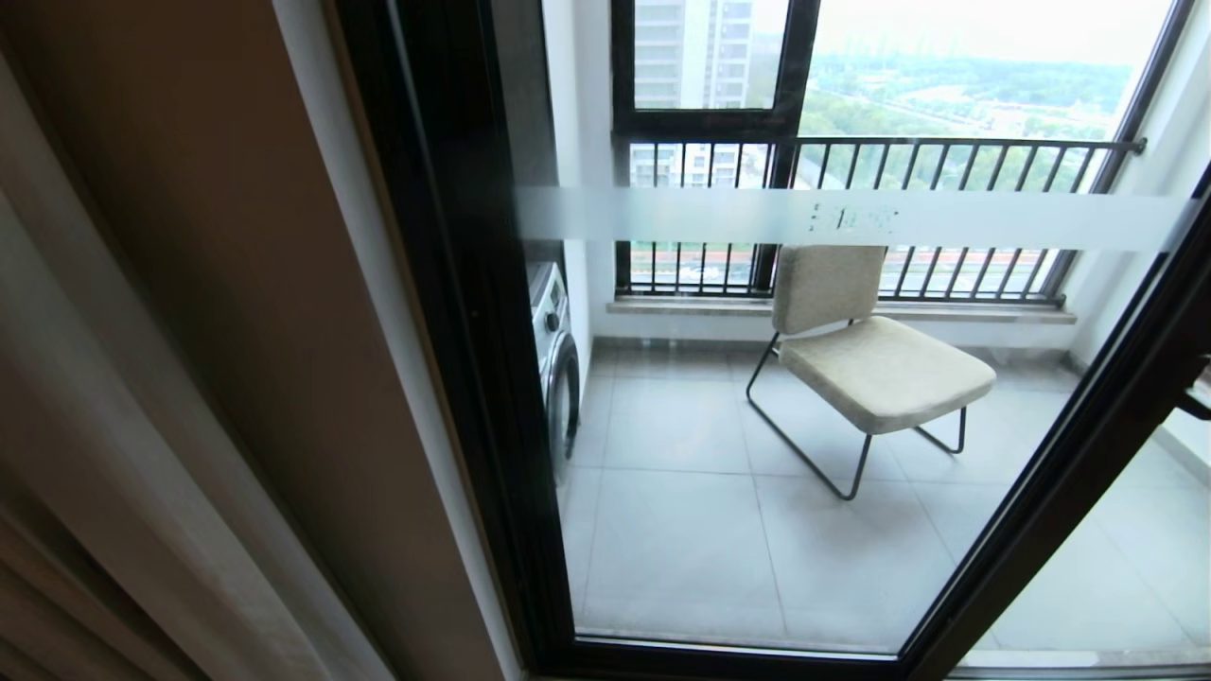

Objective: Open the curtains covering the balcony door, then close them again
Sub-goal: Close the inner curtains on both sides

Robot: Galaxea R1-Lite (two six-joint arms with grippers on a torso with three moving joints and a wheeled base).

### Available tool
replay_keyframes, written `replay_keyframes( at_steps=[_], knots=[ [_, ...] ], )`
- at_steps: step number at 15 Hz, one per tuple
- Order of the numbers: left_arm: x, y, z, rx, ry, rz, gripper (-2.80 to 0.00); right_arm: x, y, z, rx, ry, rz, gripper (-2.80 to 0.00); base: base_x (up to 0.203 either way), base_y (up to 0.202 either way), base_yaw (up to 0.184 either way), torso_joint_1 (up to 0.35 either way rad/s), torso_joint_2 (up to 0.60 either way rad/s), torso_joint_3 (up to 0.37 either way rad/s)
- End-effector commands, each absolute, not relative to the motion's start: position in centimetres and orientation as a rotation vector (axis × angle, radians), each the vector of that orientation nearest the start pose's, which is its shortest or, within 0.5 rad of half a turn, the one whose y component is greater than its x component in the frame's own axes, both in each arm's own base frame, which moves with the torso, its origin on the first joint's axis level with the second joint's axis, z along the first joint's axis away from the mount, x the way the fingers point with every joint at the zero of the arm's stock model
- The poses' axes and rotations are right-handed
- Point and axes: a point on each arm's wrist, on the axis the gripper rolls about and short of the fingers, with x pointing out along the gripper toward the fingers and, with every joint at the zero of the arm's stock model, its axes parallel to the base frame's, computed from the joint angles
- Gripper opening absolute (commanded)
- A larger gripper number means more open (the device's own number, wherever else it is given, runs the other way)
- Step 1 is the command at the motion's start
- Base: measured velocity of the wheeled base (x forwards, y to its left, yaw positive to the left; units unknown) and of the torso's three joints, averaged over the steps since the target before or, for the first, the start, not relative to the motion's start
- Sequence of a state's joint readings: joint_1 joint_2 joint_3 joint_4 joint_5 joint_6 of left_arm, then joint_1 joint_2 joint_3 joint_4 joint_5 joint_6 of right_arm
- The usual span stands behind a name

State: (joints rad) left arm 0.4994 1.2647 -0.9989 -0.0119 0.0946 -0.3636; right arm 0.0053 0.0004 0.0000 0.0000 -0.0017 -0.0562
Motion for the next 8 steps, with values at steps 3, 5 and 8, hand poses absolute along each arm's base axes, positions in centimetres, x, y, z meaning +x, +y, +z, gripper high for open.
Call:
replay_keyframes(
  at_steps=[3,5,8],
  knots=[
    [21.3,12.6,29.5,-0.416,0.155,0.618,0.0,-2.3,0.0,7.5,-0.057,0.0,0.005,-2.8,0.0,0.0,0.0,0.0,0.0,0.0],
    [23.0,13.9,30.4,-0.406,0.133,0.607,0.0,-2.3,0.0,7.5,-0.057,0.0,0.005,-2.8,0.0,0.0,0.0,0.0,0.0,0.0],
    [24.7,14.7,31.4,-0.407,0.113,0.522,0.0,-2.3,0.0,7.5,-0.057,0.0,0.005,-2.8,0.0,0.0,0.0,0.0,0.0,0.0]
  ],
)
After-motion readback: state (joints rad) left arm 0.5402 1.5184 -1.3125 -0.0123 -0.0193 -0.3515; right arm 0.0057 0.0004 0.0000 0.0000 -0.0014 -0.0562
